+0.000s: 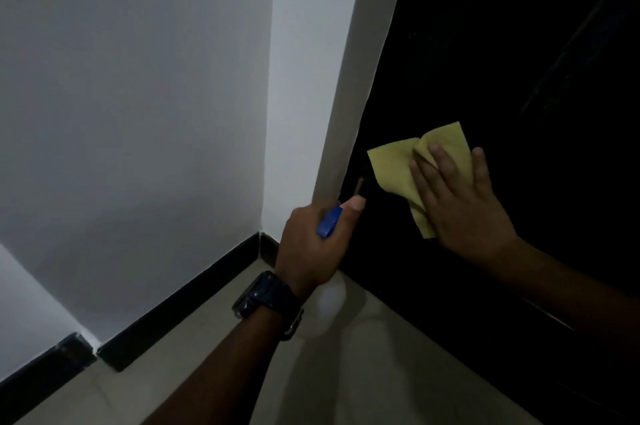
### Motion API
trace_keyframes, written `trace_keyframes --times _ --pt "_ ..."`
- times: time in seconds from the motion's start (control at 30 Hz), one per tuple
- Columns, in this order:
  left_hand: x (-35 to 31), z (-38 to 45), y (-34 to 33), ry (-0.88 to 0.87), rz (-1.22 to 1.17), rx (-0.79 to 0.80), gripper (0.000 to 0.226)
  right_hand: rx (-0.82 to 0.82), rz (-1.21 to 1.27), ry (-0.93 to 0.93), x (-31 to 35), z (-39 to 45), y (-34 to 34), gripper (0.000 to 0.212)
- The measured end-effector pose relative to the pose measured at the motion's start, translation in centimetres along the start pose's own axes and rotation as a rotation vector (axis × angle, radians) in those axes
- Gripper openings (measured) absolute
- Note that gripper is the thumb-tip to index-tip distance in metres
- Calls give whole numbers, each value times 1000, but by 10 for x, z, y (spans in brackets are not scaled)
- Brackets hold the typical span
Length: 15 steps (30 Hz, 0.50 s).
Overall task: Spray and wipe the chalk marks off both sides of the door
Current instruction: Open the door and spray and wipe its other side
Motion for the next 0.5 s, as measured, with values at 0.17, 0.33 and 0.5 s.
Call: trace_keyframes --times 0.17,0.33,0.5 --pt "18 3 -10 41 36 -3 100 -41 15 110 68 -12 -27 66" --pt "33 -7 -20 42 59 34 95 -41 175 324 133 -30 -52 60" --pt "43 -20 -20 53 62 68 91 -4 240 509 211 -61 -73 51"
Point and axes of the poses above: each hand's wrist, its own z-axis towards the middle knuckle, its own y-axis out of the back of the hand, x = y × z, the point moved 10 cm from there along z, towards the middle knuckle, and after that the axes turned 8 degrees about -x, right-handed, at the moved point
